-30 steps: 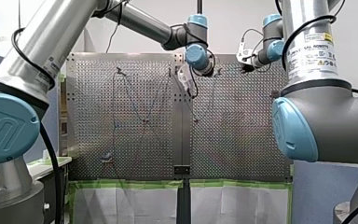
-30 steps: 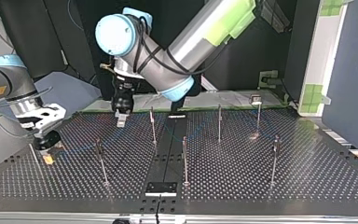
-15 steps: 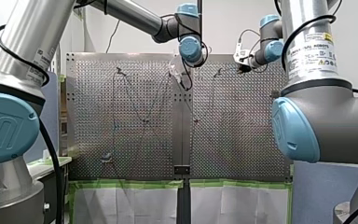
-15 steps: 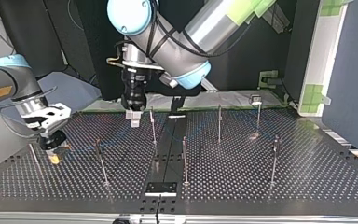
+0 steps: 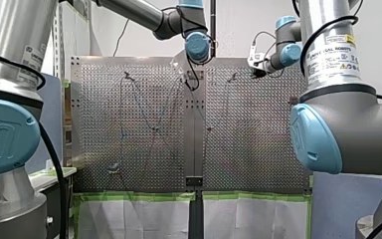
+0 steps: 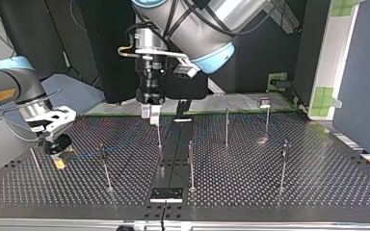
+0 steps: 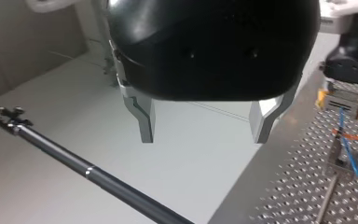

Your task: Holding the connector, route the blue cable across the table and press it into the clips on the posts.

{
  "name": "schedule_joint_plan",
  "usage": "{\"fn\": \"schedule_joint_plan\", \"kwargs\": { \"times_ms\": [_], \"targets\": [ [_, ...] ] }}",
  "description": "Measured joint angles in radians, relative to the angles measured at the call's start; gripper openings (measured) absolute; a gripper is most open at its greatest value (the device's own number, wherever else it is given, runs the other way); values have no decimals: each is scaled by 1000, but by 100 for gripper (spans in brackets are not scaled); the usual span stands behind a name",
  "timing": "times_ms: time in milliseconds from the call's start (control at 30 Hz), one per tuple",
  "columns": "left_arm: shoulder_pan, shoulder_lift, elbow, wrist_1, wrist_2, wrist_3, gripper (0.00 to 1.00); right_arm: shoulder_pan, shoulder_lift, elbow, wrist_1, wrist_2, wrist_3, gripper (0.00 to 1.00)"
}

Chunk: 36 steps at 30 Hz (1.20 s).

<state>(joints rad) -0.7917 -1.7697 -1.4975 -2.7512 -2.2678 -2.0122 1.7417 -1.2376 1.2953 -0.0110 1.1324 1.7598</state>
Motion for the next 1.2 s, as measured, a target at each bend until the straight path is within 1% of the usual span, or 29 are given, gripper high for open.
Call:
{"fn": "schedule_joint_plan", "kwargs": {
  "times_ms": [500, 767, 933, 1200],
  "targets": [
    [-5, 9, -143, 143, 7, 0, 100, 3, 0, 0, 2, -1, 0, 0],
    [-8, 9, -220, 220, 24, 1, 100, 7, -1, 0, 6, 0, -1, 0],
    [-11, 10, -262, 261, 25, 1, 100, 9, -1, -1, 6, 0, -1, 0],
    [-13, 10, -328, 327, 24, -2, 100, 6, -1, 0, 6, 2, -2, 0]
  ]
}}
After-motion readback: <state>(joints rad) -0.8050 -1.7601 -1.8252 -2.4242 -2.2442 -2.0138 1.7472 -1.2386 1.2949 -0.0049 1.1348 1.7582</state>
